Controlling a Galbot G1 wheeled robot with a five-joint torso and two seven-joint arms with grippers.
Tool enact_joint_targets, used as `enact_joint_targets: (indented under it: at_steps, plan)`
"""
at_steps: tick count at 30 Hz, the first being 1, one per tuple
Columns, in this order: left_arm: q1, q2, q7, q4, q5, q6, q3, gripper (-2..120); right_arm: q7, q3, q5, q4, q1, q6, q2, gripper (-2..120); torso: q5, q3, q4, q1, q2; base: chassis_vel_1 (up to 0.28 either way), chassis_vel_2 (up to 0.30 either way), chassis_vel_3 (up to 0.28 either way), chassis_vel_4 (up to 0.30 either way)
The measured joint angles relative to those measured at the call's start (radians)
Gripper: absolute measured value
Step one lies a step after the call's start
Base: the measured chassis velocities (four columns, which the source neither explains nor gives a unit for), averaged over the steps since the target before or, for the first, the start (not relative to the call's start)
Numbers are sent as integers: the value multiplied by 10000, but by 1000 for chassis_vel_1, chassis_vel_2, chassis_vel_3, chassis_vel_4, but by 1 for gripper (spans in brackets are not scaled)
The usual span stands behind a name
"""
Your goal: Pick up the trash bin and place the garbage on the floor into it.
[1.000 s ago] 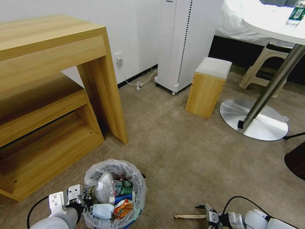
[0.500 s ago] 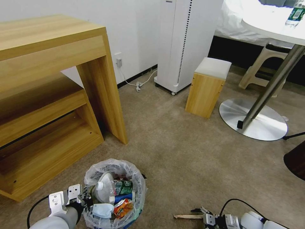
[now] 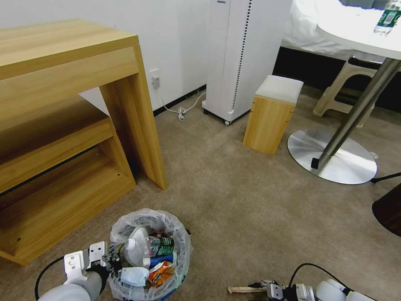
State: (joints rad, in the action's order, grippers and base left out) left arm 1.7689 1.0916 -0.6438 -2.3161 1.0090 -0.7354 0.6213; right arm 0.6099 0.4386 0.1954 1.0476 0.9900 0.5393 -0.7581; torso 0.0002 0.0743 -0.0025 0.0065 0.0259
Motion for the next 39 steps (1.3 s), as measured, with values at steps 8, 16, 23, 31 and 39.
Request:
enact_joint_targets:
  at_steps: [8,16,23,31,39]
  plan:
    - [-35,-37,3,43,1,-1,-13,0,-296,60,277,144,-30,-128,-10,3,5,0,6,0,-2,0,0,0,0]
    - [-82,-49,1,54,8,-1,-12,0,-502,286,662,317,-180,-252,9,0,-1,0,5,1,-3,0,0,0,0]
    - [-59,-76,-41,18,119,-1,29,0,-387,238,794,487,-189,-287,-27,0,0,-1,4,1,-3,0,0,0,0]
    - [105,-224,-198,-261,498,1,243,0,-126,-358,1783,1696,-71,-300,372,0,-5,0,2,1,-2,0,0,0,0]
    - [211,-317,-326,-496,743,1,398,0,325,-657,3047,2881,-327,102,436,0,-3,0,4,0,0,0,0,0,0]
